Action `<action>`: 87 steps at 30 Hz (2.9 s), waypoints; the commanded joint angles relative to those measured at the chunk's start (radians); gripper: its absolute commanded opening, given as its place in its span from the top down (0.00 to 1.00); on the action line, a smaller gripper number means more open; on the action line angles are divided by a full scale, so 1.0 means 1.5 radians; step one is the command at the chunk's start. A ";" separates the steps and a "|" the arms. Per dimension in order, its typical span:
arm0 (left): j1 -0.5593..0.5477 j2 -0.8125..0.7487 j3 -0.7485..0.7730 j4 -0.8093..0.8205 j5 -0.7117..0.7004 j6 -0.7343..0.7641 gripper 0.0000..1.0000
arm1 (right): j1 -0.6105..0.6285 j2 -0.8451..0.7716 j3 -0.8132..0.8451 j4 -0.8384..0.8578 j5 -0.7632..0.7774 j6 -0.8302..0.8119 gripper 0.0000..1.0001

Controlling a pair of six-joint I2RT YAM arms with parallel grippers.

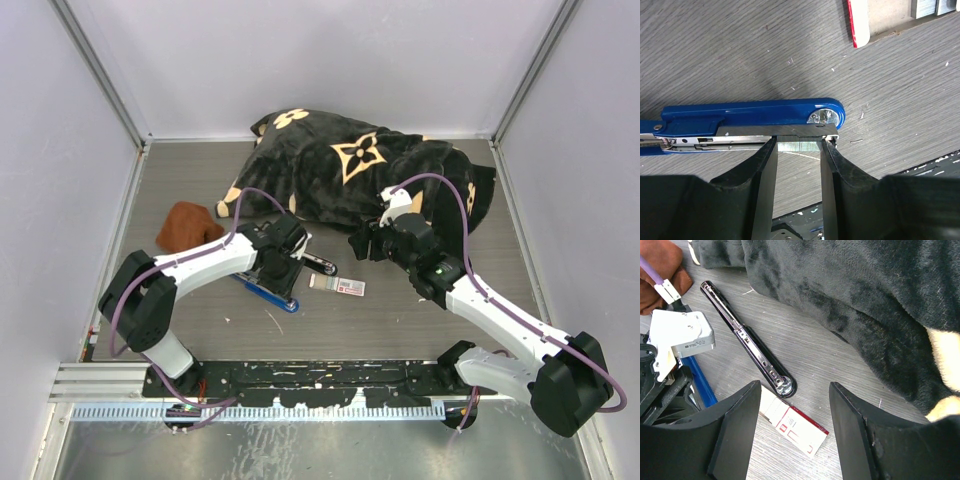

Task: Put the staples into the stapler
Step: Install the staple into the stapler, then adjust the staple in the staple box.

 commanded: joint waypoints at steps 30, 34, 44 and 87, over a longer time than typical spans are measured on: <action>-0.021 0.010 0.007 -0.070 0.021 0.062 0.77 | -0.004 -0.016 0.004 0.023 -0.002 0.003 0.38; -0.024 0.010 0.001 -0.066 0.025 0.064 0.74 | -0.004 -0.016 0.005 0.023 -0.002 0.003 0.37; -0.026 0.002 0.005 -0.065 0.015 0.051 0.53 | -0.003 -0.017 0.005 0.024 -0.001 0.002 0.38; 0.331 -0.384 -0.066 0.079 -0.024 0.017 0.13 | 0.131 0.244 0.104 -0.065 0.029 0.080 0.48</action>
